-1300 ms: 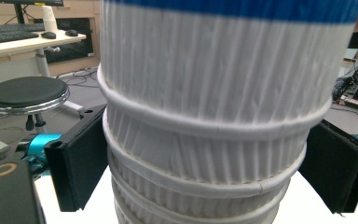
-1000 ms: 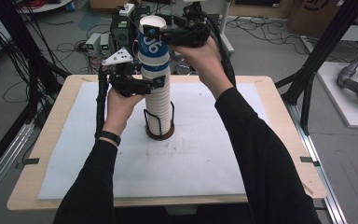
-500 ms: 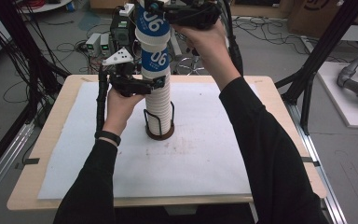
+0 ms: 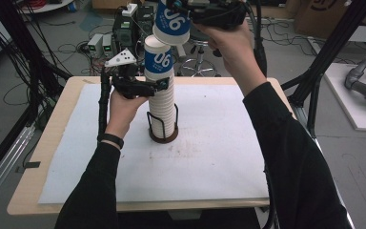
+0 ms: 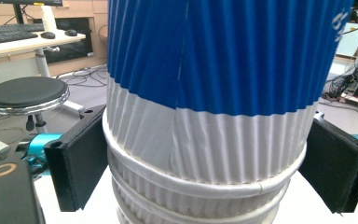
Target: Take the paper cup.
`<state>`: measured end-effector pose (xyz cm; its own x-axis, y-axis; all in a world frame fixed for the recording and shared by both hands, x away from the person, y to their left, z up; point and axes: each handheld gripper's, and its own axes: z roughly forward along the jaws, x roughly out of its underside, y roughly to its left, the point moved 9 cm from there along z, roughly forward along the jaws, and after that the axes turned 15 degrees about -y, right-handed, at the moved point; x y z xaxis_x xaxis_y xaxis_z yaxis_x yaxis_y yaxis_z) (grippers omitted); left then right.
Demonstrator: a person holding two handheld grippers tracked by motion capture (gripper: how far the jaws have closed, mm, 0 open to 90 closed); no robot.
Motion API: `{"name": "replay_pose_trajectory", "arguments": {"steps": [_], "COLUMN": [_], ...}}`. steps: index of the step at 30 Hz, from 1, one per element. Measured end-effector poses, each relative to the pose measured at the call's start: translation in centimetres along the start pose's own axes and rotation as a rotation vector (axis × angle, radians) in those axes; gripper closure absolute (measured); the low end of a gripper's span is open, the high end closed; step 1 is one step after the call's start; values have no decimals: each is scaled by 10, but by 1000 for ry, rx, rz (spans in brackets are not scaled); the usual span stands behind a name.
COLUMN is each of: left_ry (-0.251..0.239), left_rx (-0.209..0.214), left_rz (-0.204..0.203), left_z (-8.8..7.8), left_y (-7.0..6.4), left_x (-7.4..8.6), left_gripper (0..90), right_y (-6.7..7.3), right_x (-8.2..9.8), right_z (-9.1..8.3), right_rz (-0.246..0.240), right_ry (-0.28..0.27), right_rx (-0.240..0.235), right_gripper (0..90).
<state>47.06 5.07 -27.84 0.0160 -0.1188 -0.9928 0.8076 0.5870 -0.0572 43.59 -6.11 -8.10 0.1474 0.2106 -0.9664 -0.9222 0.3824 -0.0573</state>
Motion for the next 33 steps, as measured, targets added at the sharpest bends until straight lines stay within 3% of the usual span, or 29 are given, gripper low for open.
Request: {"name": "replay_pose_trajectory", "arguments": {"steps": [8, 12, 25, 33], "left_ry": [1, -8, -21, -18], "left_rx": [-14, -12, -35, -61], "left_rz": [29, 21, 28, 41], "left_z": [-1, -4, -26, -54], "left_y": [-1, -1, -2, -5], "left_x": [-2, -4, -10, -1], "left_gripper": [105, 86, 74, 74], "right_y": [1, 0, -3, -3], "right_x": [6, 12, 59, 93], "right_z": [-38, -51, -101, -132], "right_rz": [-22, -16, 1, 40], "right_ry": [17, 21, 84, 86], "right_rx": [10, 15, 50, 68], "right_gripper": [314, 314, 314, 314]}}
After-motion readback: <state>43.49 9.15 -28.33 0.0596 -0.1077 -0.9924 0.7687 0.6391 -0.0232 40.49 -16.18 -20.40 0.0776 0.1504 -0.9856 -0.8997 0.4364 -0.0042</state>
